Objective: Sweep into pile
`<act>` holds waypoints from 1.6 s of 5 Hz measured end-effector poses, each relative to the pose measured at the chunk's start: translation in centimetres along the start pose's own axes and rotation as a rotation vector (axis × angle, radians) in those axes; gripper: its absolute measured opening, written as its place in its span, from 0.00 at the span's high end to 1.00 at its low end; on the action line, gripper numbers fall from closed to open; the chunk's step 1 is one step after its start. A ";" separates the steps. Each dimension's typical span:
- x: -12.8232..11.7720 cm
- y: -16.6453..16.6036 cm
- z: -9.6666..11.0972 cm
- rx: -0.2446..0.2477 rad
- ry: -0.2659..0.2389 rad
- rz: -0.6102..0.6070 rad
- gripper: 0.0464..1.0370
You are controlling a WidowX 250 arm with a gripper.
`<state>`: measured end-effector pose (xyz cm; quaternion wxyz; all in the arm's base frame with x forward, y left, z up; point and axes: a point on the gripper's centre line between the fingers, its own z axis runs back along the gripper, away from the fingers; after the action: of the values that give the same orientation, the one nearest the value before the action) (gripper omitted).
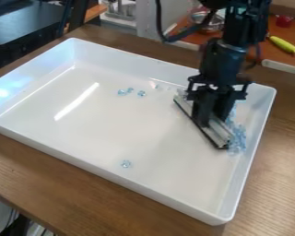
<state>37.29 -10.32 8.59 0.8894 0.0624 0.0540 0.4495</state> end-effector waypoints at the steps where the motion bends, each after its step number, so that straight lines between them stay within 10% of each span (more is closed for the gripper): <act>1: -0.1 -0.2 0.2 -0.015 0.013 -0.006 0.67; 4: 2.3 10.0 7.3 -0.191 0.049 0.003 0.67; 6: 2.0 15.4 0.8 -0.027 0.009 -0.004 0.67; 8: 2.8 16.3 -2.1 0.007 -0.059 0.012 0.67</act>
<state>25.72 1.65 9.00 0.8878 0.0793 0.0289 0.4525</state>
